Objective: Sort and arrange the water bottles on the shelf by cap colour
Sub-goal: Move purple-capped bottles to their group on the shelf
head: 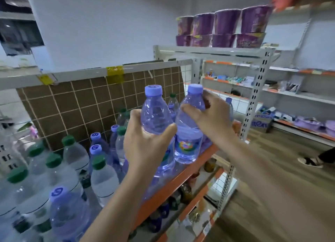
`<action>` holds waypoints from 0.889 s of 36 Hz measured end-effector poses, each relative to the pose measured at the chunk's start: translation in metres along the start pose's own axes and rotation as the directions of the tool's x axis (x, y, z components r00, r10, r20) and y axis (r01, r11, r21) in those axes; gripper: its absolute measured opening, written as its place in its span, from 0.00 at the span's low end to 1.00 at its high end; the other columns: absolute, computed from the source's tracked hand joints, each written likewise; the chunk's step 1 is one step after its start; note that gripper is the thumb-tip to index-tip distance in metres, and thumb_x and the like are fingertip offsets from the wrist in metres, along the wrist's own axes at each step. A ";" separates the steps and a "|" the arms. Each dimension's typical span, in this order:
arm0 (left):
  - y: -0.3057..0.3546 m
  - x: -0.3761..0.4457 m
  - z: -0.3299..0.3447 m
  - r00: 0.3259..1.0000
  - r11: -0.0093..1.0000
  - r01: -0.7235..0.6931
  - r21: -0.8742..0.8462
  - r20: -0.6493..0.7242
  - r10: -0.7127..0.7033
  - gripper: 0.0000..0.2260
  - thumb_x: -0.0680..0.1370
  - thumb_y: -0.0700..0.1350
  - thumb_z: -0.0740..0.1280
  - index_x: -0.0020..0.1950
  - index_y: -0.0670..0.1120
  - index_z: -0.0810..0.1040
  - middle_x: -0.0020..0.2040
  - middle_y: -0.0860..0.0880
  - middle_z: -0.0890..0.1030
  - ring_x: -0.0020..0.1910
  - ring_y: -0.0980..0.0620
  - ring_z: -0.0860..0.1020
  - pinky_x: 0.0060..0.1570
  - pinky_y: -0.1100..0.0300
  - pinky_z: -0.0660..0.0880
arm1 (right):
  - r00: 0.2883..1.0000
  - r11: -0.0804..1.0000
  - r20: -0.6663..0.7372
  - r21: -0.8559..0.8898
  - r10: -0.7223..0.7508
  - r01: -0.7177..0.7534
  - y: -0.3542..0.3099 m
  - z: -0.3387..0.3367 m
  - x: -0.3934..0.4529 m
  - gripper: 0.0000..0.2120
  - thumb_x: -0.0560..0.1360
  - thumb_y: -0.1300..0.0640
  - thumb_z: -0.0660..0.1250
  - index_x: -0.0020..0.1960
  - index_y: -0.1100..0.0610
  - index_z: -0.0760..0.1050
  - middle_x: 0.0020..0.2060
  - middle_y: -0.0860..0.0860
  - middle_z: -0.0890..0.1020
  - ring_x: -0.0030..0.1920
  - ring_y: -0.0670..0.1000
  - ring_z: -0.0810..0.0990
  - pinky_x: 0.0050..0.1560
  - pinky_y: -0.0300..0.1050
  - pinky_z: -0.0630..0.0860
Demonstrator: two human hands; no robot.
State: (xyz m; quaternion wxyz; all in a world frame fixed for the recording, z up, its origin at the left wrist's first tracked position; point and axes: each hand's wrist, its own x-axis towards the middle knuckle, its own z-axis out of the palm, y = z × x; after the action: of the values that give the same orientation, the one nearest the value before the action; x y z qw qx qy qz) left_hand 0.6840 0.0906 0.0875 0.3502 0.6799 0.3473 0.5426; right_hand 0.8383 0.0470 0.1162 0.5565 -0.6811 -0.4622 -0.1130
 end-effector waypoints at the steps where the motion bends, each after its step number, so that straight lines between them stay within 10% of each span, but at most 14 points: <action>1: 0.001 0.008 0.008 1.000 1.000 -0.007 0.003 0.003 0.007 0.17 0.65 0.53 0.75 0.43 0.56 0.68 0.39 0.57 0.78 0.41 0.55 0.78 0.42 0.54 0.73 | 1.000 1.000 -0.007 -0.011 -0.003 0.003 0.005 -0.001 0.009 0.15 0.66 0.44 0.71 0.46 0.52 0.80 0.40 0.49 0.83 0.43 0.50 0.80 0.44 0.44 0.74; 15: 0.009 0.124 0.122 0.995 0.982 -0.011 0.186 -0.098 0.030 0.17 0.67 0.60 0.70 0.49 0.56 0.68 0.43 0.59 0.78 0.42 0.59 0.76 0.39 0.59 0.69 | 0.999 0.999 -0.039 0.012 -0.033 0.033 0.101 0.004 0.157 0.10 0.70 0.46 0.72 0.42 0.52 0.77 0.34 0.44 0.79 0.35 0.42 0.74 0.35 0.30 0.65; 28: -0.007 0.227 0.269 0.991 0.912 0.089 0.401 -0.129 -0.040 0.30 0.70 0.70 0.64 0.62 0.51 0.68 0.44 0.55 0.75 0.61 0.46 0.70 0.49 0.53 0.69 | 0.997 0.995 0.044 0.068 -0.070 0.067 0.215 0.036 0.301 0.13 0.67 0.41 0.70 0.37 0.50 0.72 0.31 0.44 0.72 0.35 0.48 0.71 0.35 0.44 0.62; 32: -0.025 0.248 0.299 0.979 0.876 0.203 0.438 -0.076 -0.189 0.30 0.64 0.70 0.66 0.58 0.52 0.70 0.50 0.50 0.80 0.53 0.45 0.77 0.48 0.49 0.76 | 0.983 1.000 0.182 -0.011 -0.007 0.010 0.245 0.052 0.317 0.19 0.70 0.44 0.71 0.32 0.47 0.62 0.29 0.43 0.69 0.37 0.50 0.71 0.37 0.44 0.60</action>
State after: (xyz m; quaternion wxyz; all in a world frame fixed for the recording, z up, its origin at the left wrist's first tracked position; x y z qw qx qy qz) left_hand 1.0174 0.2846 0.1392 0.2339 0.6945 0.5342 0.4214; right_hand 1.1781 0.2634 0.1499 0.5073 -0.6900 -0.5133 -0.0554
